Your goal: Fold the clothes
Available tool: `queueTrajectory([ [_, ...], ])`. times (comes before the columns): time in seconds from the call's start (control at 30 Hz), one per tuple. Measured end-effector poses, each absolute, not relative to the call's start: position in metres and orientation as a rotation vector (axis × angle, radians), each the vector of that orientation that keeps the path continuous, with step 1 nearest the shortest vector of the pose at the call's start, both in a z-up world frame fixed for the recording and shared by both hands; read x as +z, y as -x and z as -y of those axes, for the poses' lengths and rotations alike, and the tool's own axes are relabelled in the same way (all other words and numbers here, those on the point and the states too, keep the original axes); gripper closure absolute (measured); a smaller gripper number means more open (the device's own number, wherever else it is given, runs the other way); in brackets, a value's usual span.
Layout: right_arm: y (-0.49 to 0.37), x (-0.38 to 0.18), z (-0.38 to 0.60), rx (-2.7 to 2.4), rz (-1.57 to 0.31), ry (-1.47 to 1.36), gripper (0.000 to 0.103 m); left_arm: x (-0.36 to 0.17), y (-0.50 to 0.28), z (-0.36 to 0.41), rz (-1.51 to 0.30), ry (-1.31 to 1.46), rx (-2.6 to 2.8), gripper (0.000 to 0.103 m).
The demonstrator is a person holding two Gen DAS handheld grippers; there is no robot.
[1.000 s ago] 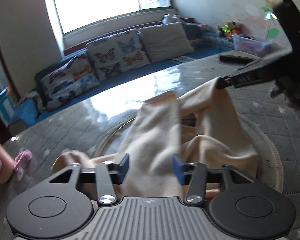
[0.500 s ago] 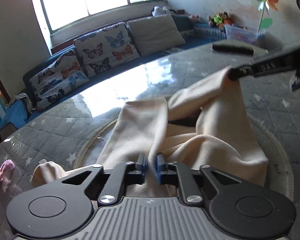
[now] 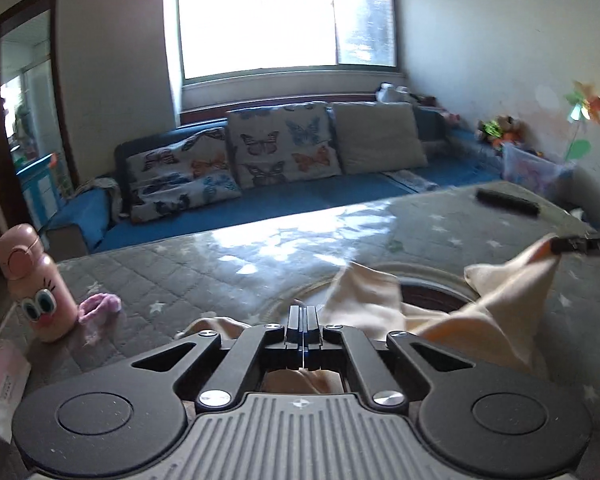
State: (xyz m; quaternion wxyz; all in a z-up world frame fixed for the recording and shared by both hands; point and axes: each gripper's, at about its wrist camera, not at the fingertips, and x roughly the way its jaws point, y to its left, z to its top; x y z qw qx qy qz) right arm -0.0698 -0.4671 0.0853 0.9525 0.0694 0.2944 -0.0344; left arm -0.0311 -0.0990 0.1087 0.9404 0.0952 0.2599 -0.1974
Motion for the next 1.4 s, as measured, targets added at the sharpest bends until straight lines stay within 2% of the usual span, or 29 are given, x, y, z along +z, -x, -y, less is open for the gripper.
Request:
queueTrajectory([
  [0.2,0.095,0.086,0.465,-0.076,-0.573,-0.156,0.099,0.087,0.037,0.145,-0.570,-0.278,-0.492,0.095],
  [0.23,0.098,0.086,0.465,-0.077,-0.571,-0.157,0.099,0.084,0.034,0.152,-0.578,-0.289,-0.505,0.090],
  [0.27,0.101,0.085,0.466,-0.078,-0.572,-0.160,0.099,0.080,0.030,0.159,-0.585,-0.302,-0.510,0.079],
  [0.33,0.105,0.083,0.469,-0.082,-0.575,-0.171,0.099,0.072,0.024,0.170,-0.591,-0.328,-0.516,0.065],
  [0.4,0.109,0.079,0.472,-0.086,-0.580,-0.186,0.099,0.063,0.018,0.180,-0.607,-0.351,-0.530,0.061],
  [0.6,0.114,0.072,0.478,-0.096,-0.586,-0.214,0.099,0.038,0.007,0.198,-0.631,-0.441,-0.546,0.062],
  [0.63,0.114,0.072,0.479,-0.097,-0.586,-0.217,0.099,0.034,0.005,0.197,-0.641,-0.447,-0.550,0.069],
  [0.67,0.114,0.071,0.480,-0.098,-0.585,-0.217,0.099,0.031,0.003,0.196,-0.647,-0.457,-0.544,0.084],
  [0.77,0.114,0.070,0.482,-0.102,-0.583,-0.224,0.099,0.033,0.002,0.183,-0.645,-0.437,-0.532,0.096],
  [1.13,0.138,0.076,0.490,-0.139,-0.562,-0.256,0.099,0.101,0.039,0.081,-0.519,-0.186,-0.327,0.098],
  [1.4,0.175,0.091,0.491,-0.145,-0.546,-0.268,0.099,0.125,0.099,-0.010,-0.533,0.018,-0.222,0.098],
])
